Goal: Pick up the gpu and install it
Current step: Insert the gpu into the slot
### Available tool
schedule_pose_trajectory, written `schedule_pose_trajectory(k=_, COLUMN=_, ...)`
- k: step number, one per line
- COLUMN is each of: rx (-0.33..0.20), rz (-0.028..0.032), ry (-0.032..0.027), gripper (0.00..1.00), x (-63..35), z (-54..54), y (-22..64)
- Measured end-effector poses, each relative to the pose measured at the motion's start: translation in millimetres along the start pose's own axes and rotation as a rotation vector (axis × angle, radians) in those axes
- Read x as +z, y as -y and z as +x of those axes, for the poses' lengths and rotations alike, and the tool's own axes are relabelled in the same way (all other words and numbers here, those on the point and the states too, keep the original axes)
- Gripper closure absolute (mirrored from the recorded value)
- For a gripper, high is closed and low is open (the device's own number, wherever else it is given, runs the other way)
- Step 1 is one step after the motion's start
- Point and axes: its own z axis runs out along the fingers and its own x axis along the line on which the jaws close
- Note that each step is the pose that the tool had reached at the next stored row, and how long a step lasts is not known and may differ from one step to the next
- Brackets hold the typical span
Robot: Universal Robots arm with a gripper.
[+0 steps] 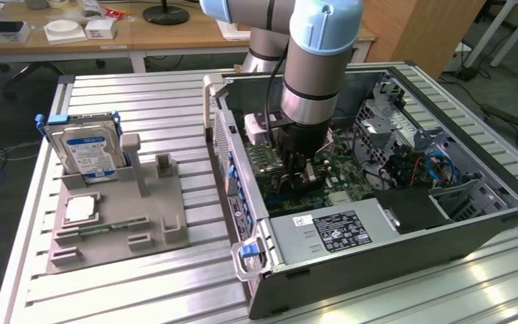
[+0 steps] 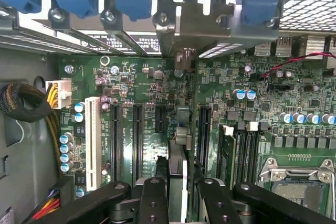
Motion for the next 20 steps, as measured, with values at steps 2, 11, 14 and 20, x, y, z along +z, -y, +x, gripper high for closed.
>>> schedule_pose_trajectory(k=2, rx=0.000, rz=0.0029, ry=-0.0017, gripper=0.73, x=3.5, z=0.1, y=-1.5)
schedule_pose_trajectory(k=11, rx=0.000, rz=0.0023, ry=-0.0009, gripper=0.73, x=5.9, z=0.1, y=-2.3)
schedule_pose_trajectory(k=14, rx=0.001, rz=0.0042, ry=0.0014, gripper=0.73, x=2.8, z=-0.2, y=-1.8)
schedule_pose_trajectory(k=20, rx=0.001, rz=0.0047, ry=0.0030, gripper=0.67, x=-16.3, z=-0.1, y=-1.4)
